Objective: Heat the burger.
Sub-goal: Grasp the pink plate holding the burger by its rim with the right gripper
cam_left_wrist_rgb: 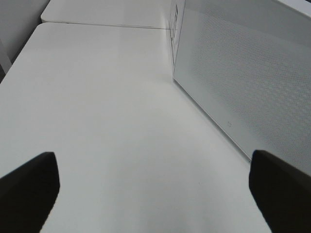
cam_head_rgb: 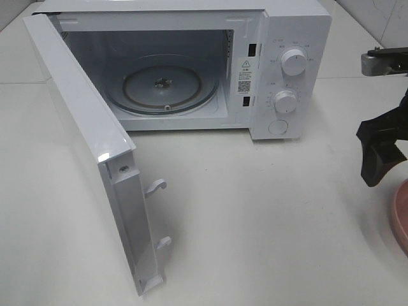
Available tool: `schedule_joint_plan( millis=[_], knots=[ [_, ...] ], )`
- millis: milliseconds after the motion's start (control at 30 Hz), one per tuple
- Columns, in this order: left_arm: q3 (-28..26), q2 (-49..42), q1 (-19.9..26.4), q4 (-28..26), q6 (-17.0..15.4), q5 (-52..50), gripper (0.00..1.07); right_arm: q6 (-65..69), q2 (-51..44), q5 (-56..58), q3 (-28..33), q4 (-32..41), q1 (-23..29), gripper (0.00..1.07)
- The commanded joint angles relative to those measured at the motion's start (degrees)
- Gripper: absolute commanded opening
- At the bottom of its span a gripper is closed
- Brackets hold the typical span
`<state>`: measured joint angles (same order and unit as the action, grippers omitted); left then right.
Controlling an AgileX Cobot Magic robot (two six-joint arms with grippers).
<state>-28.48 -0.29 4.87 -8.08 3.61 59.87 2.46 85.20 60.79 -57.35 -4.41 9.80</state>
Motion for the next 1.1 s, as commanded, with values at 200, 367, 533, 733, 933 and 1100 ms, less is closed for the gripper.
schedule_joint_plan(
  millis=[200,367,533,733,933,1100],
  knots=[
    [0.11,-1.26,-0.23,-0.11,0.0,-0.52,0.98,1.03,-0.23,1.15,2.75,-0.86,-4.41,0.85],
    [0.11,-1.26,-0.23,-0.11,0.0,-0.52,0.98,1.09,-0.23,-2.86,6.19,-1.32,-4.41,0.84],
    [0.11,-1.26,-0.23,-0.11,0.0,-0.52,0.98,1.66,-0.17,-9.22,10.54,-1.32,-4.41,0.84],
    [0.11,-1.26,-0.23,-0.11,0.0,-0.52,0.98,4.18,0.0,-16.27,15.3,-3.5,-4.41,0.83],
    [0.11,-1.26,-0.23,-0.11,0.0,-0.52,0.98,6.88,1.49,-21.94,18.39,-5.61,-4.41,0.83],
    [0.11,-1.26,-0.23,-0.11,0.0,-0.52,0.98,8.94,4.7,-24.58,19.31,-6.42,-4.41,0.82]
  ],
)
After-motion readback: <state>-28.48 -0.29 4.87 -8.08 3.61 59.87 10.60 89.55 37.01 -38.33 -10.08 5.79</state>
